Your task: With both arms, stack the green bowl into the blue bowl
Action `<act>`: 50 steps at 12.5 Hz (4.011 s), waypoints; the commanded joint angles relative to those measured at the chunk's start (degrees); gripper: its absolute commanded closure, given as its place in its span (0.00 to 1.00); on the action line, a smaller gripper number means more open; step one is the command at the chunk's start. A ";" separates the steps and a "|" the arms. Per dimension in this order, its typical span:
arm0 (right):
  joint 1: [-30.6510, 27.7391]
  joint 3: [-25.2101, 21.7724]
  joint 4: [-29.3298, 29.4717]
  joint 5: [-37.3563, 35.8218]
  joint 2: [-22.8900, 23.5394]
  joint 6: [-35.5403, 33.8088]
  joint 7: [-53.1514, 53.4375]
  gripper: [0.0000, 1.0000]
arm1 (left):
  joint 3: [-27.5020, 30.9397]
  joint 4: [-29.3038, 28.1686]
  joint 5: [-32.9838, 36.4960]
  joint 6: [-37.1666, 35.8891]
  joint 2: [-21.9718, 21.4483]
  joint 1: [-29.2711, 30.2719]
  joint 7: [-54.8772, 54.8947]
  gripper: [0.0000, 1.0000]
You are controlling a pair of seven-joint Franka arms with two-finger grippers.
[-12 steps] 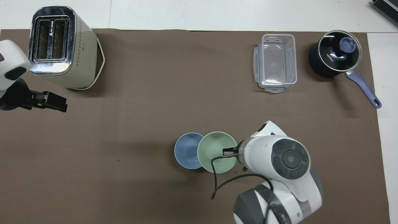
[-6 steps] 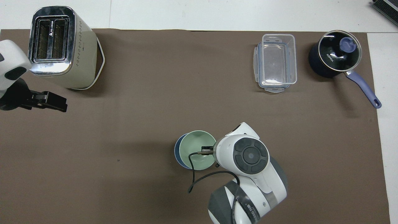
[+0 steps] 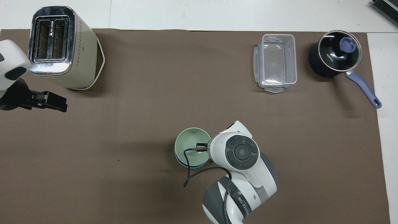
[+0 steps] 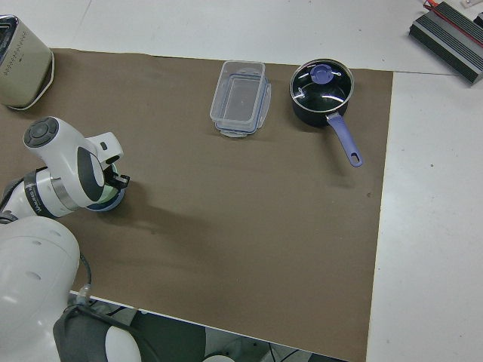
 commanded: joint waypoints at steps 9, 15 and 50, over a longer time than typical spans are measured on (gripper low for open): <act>-0.11 0.19 0.75 3.80 -0.97 -3.03 0.29 0.54 | -0.34 0.89 1.09 -0.92 0.37 0.32 0.10 0.00; -6.68 -0.51 2.15 2.39 -9.48 -11.28 -2.68 0.07 | -0.34 0.89 1.09 -0.92 0.45 0.32 0.10 0.00; -31.76 -1.57 38.98 -5.78 -7.74 -51.91 -25.90 0.00 | -0.34 0.89 1.09 -0.92 0.37 0.32 0.10 0.00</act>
